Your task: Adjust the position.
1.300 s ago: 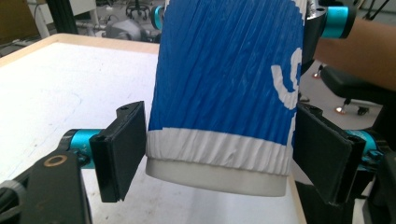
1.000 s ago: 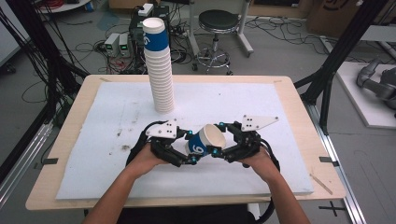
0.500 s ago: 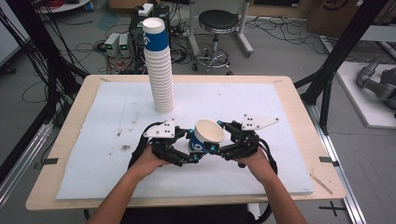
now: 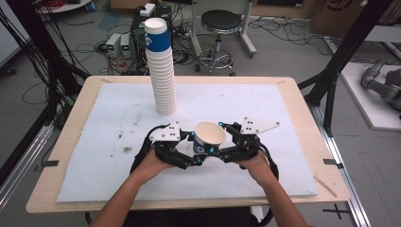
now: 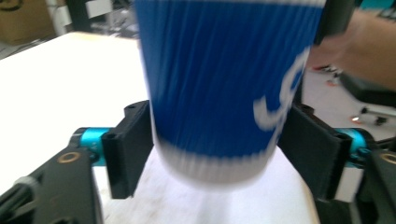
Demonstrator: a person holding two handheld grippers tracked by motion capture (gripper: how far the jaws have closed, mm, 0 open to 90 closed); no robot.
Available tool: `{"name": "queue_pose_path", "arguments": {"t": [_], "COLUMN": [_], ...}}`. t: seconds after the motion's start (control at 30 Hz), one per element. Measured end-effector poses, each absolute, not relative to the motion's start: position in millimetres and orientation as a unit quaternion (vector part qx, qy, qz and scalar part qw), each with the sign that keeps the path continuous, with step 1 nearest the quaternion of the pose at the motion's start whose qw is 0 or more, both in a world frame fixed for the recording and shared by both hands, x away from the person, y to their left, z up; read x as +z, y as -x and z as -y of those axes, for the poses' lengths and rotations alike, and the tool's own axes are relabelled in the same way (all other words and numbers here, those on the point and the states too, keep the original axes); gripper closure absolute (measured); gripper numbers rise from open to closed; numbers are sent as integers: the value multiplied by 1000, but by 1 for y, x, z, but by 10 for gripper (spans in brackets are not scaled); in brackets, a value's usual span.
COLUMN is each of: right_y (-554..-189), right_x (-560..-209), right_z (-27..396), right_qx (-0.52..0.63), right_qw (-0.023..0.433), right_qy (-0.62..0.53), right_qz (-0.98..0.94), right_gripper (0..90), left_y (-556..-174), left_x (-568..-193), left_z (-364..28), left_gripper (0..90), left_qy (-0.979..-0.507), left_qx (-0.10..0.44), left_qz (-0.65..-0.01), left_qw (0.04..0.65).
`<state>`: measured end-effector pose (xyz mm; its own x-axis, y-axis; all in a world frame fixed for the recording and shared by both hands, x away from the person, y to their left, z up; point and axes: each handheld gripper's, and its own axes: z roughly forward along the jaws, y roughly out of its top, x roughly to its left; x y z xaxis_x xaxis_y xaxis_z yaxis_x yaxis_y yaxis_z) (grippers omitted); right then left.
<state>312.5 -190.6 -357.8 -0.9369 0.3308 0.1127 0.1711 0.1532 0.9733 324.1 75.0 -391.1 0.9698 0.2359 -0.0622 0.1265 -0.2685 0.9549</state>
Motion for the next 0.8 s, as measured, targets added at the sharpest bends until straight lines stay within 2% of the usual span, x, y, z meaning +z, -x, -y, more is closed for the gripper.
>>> {"name": "queue_pose_path", "arguments": {"t": [0.1,0.37,0.57,0.8], "right_y": [-313,-315,-318,-320], "right_x": [-356,-356,-361,-362], "right_z": [195,204,214,228], "right_qx": [615,592,580,579], "right_qw": [89,125,139,151], "right_qy": [-166,-180,-206,-227], "right_qz": [-765,-776,-775,-769], "right_gripper": [254,256,255,256], "left_y": [-325,-326,-327,-329], "left_x": [-396,-402,-403,-405], "left_z": [-89,-130,-159,-175], "left_gripper": [236,234,217,214], "left_qy": [-787,-767,-751,-738], "left_qx": [62,110,143,160], "left_qz": [-139,-191,-227,-250], "left_qw": [598,603,604,606]}}
